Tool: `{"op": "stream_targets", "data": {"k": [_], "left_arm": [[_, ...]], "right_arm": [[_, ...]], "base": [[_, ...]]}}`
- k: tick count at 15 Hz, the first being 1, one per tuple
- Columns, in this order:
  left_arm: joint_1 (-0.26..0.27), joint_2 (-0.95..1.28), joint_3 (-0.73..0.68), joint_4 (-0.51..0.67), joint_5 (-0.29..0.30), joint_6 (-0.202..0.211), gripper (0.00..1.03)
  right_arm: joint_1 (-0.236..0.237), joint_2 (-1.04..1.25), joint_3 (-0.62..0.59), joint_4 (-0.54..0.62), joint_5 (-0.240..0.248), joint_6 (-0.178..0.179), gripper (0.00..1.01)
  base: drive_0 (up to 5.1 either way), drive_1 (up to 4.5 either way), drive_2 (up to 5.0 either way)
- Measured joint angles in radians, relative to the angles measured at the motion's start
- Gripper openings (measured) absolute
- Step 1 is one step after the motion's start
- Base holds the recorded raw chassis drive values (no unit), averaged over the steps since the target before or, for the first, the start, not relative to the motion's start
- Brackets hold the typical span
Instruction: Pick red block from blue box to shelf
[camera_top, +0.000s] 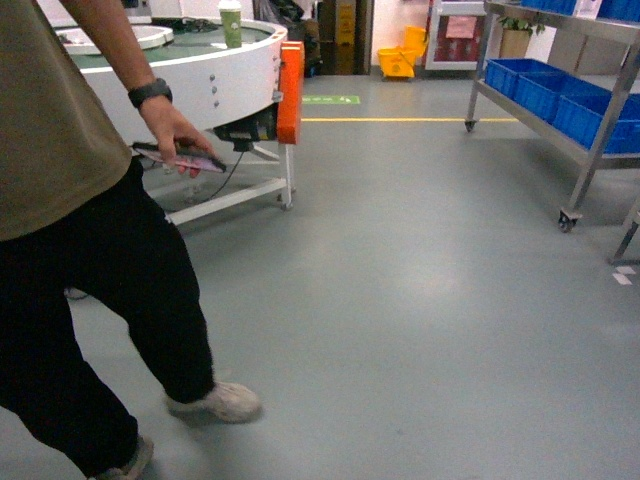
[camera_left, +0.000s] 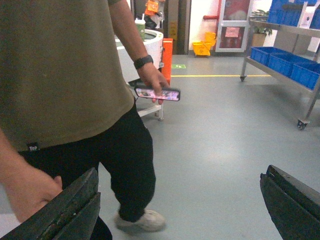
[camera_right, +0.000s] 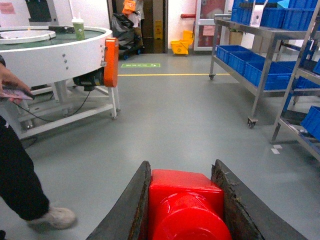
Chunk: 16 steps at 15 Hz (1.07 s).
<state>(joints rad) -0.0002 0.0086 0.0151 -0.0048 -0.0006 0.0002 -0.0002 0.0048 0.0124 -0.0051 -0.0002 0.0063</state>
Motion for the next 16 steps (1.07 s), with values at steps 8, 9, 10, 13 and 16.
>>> {"op": "stream_targets", "data": {"k": [8, 9, 10, 13, 16], "left_arm": [[0.0, 0.0, 0.0, 0.002, 0.0, 0.0, 0.98], [0.0, 0.0, 0.0, 0.001, 0.0, 0.0, 0.98], [0.0, 0.0, 0.0, 0.002, 0.0, 0.0, 0.98], [0.0, 0.0, 0.0, -0.001, 0.0, 0.0, 0.98], [0.0, 0.0, 0.0, 0.002, 0.0, 0.0, 0.98]], "right_arm": [[0.0, 0.0, 0.0, 0.001, 0.0, 0.0, 0.29], [0.0, 0.0, 0.0, 0.0, 0.0, 0.0, 0.29], [0.0, 0.0, 0.0, 0.001, 0.0, 0.0, 0.29], [0.0, 0.0, 0.0, 0.0, 0.0, 0.0, 0.29], [0.0, 0.0, 0.0, 0.001, 0.0, 0.0, 0.29]], "base": [[0.0, 4.18, -4.1], [0.0, 4.17, -4.1], [0.0, 4.17, -4.1], [0.0, 4.17, -4.1], [0.0, 4.17, -4.1]]}}
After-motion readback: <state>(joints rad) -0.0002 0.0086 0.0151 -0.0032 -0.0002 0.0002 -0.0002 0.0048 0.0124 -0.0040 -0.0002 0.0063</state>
